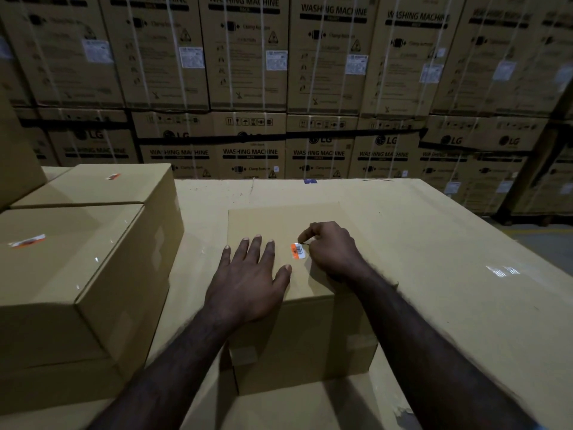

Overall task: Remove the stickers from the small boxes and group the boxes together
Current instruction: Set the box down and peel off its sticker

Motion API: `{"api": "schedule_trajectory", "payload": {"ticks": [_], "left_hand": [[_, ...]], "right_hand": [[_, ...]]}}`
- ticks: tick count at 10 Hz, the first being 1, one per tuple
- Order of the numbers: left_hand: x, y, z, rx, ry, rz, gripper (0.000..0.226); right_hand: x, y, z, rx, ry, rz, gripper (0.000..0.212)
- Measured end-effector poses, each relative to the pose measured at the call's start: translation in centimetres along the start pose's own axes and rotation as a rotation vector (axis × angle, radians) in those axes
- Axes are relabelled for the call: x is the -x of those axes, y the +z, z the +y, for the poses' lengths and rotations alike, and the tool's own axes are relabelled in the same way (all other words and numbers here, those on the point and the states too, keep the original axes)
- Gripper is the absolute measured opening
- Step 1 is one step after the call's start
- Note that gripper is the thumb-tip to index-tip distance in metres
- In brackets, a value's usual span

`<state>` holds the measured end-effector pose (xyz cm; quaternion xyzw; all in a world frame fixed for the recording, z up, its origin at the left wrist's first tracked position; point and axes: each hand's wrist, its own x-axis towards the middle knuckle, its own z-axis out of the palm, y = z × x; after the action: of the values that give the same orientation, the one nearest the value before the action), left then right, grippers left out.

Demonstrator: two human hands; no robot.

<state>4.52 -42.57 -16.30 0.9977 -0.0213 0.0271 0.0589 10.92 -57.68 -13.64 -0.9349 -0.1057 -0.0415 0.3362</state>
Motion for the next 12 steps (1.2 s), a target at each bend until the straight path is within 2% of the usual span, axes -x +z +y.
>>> {"api": "schedule_trajectory", "payload": {"ticks": [2,3,4,6,11,12], "left_hand": [[0.0,0.1,-0.2,0.002,0.006,0.004,0.069],[-0.1,0.1,-0.2,0.000,0.008,0.003,0.069],[-0.2,0.2,-0.3,0.001,0.014,0.003,0.070],[-0.2,0.4,-0.3,0.017,0.011,0.009,0.070],[-0.2,0.3,-0.2,0.019,0.006,0.002,0.070],[-0.1,0.3,-0.2,0.016,0.007,-0.001,0.070]], "right_hand": [[-0.5,-0.3,0.8,-0.125,-0.022,-0.056,0.039],[-0.4,-1.5,1.7,-0.187,-0.102,-0.204,0.048],[-1.0,-2.6,2.4,-0.144,-0.132,-0.298,0.057],[-1.8,-2.4,2.3,-0.055,-0.147,-0.293,0.057],[-3.8,-2.1,0.2,-0.085,0.150,-0.442,0.083],[-4.1,-2.0,0.2,-0.088,0.181,-0.423,0.086]]}}
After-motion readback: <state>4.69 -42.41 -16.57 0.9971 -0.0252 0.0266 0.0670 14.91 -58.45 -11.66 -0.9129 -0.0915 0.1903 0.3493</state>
